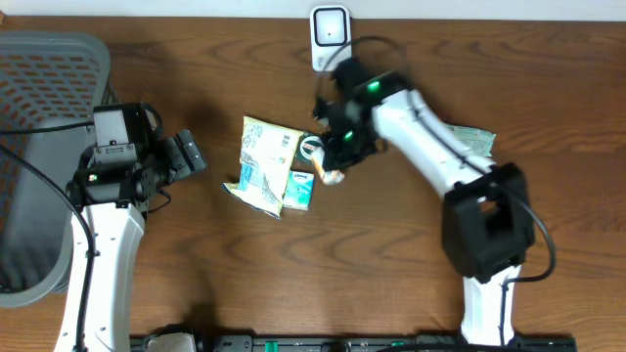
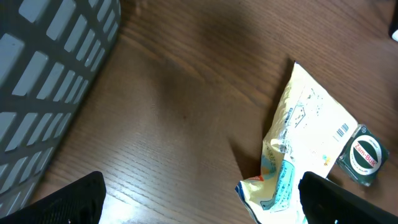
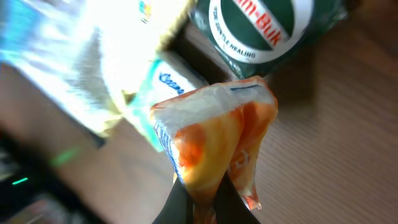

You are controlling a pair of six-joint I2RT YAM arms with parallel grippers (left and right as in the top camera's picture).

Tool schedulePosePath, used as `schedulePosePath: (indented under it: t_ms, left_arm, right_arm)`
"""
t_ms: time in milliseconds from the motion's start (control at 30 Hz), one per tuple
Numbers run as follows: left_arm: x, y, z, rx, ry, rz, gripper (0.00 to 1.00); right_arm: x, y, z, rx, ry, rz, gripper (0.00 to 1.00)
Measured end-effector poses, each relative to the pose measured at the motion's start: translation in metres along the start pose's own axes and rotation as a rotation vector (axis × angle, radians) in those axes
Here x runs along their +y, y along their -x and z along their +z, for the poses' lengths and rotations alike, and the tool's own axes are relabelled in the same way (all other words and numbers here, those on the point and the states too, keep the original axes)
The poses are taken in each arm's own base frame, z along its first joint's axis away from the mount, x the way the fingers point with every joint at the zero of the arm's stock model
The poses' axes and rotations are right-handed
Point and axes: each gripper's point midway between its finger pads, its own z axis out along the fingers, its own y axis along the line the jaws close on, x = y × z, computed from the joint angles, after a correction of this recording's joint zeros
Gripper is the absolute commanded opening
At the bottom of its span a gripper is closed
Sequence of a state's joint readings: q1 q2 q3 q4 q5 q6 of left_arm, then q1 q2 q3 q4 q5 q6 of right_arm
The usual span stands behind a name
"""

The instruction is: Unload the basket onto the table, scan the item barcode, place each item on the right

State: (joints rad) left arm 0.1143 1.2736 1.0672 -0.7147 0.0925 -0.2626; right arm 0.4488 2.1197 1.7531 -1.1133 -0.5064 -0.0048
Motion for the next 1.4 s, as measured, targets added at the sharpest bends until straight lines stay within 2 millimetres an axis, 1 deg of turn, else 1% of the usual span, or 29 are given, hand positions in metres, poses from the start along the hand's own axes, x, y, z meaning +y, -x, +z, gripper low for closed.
schedulePosePath:
  t_ms: [100, 167, 333, 467, 500, 567, 600, 633, 700, 933, 1033, 1100, 1167, 1267, 1333, 1400]
  left_arm:
    - [0.000, 0.000, 0.000, 0.000, 0.000, 0.000, 0.98]
    - [0.000, 0.000, 0.000, 0.000, 0.000, 0.000, 0.98]
    - [0.000, 0.000, 0.000, 0.000, 0.000, 0.000, 0.98]
    - [0.000, 0.000, 0.000, 0.000, 0.000, 0.000, 0.98]
    - [0.000, 0.000, 0.000, 0.000, 0.000, 0.000, 0.97]
    - [0.000, 0.000, 0.000, 0.000, 0.000, 0.000, 0.97]
    - [0.000, 0.000, 0.000, 0.000, 0.000, 0.000, 0.98]
    - [0.000, 0.000, 0.000, 0.000, 0.000, 0.000, 0.98]
    - [0.000, 0.000, 0.000, 0.000, 0.000, 0.000, 0.98]
    - [0.000, 0.000, 0.000, 0.000, 0.000, 0.000, 0.97]
    - [0.000, 0.000, 0.000, 0.000, 0.000, 0.000, 0.98]
    - [0.000, 0.000, 0.000, 0.000, 0.000, 0.000, 0.97]
    - [0.000, 0.000, 0.000, 0.000, 0.000, 0.000, 0.98]
    - [0.000, 0.000, 0.000, 0.000, 0.000, 0.000, 0.98]
    - [0.000, 0.000, 0.000, 0.000, 0.000, 0.000, 0.98]
    - [0.000, 0.000, 0.000, 0.000, 0.000, 0.000, 0.98]
  right_arm:
    - [-0.011, -0.001, -0.005, -0.017, 0.093, 0.024, 0.01]
    - [-0.017, -0.005, -0.003, -0.016, 0.143, 0.038, 0.01]
    - [-0.031, -0.020, 0.013, -0.002, 0.212, 0.072, 0.01]
    - [-0.046, -0.033, 0.025, 0.001, 0.234, 0.114, 0.01]
    - [-0.051, -0.035, 0.026, 0.001, 0.230, 0.123, 0.02]
    - [-0.061, -0.038, 0.026, 0.002, 0.217, 0.153, 0.10]
    - [-0.065, -0.039, 0.025, -0.001, 0.209, 0.163, 0.17]
    - [-0.070, -0.038, 0.024, -0.006, 0.199, 0.170, 0.22]
    - [-0.080, -0.038, 0.021, -0.013, 0.172, 0.190, 0.25]
    - [-0.108, -0.043, 0.012, -0.024, 0.115, 0.249, 0.26]
    - [-0.126, -0.047, 0.007, -0.028, 0.072, 0.279, 0.27]
    - [-0.139, -0.053, 0.002, -0.018, 0.032, 0.309, 0.27]
    - [-0.148, -0.060, -0.004, 0.001, 0.006, 0.337, 0.27]
    - [-0.154, -0.061, -0.017, 0.016, -0.022, 0.363, 0.28]
    - [-0.154, -0.054, -0.028, 0.002, -0.032, 0.359, 0.29]
    - [-0.150, -0.047, -0.035, -0.008, -0.032, 0.351, 0.32]
